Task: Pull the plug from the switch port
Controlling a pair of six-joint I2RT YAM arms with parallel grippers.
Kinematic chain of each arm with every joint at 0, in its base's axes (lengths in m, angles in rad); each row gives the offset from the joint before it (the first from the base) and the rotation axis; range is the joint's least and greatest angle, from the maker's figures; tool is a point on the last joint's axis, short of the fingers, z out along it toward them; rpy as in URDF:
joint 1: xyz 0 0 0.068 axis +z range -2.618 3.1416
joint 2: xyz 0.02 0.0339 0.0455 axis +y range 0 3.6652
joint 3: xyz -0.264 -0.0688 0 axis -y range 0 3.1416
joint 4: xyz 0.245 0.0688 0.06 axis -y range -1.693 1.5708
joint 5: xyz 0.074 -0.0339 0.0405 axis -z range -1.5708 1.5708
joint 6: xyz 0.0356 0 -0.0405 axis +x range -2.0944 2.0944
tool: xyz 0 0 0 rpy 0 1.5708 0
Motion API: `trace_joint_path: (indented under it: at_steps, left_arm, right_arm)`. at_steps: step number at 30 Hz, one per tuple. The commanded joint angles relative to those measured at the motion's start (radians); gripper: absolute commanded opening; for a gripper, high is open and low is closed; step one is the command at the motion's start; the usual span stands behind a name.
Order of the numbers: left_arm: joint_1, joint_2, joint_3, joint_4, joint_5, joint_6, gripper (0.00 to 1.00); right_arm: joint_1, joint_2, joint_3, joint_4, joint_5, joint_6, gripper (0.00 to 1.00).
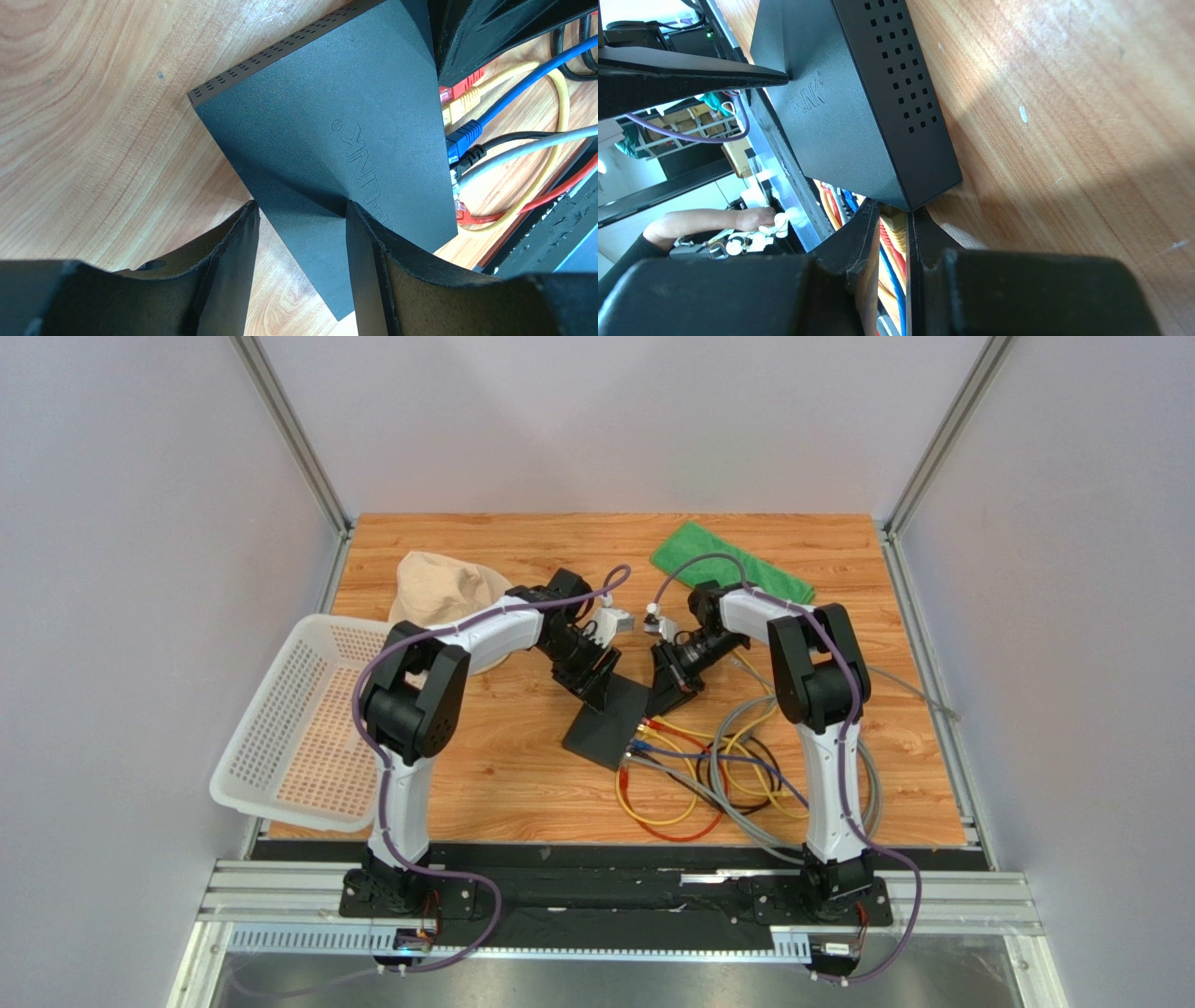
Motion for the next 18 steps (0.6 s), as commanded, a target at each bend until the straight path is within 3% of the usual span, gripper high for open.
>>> trace_joint_path:
  at_steps: [1, 18]
  left_arm:
    - [-0.008, 0.057, -0.005, 0.02, -0.067, 0.029, 0.56]
    - [-0.008, 0.06, -0.006, 0.02, -0.07, 0.03, 0.56]
  right_arm:
    - [0.005, 0.063, -0.017, -0.043, 0.179, -0.069, 0.04]
    - [-0.021, 0.058, -0.034, -0.068, 0.12, -0.103, 0.04]
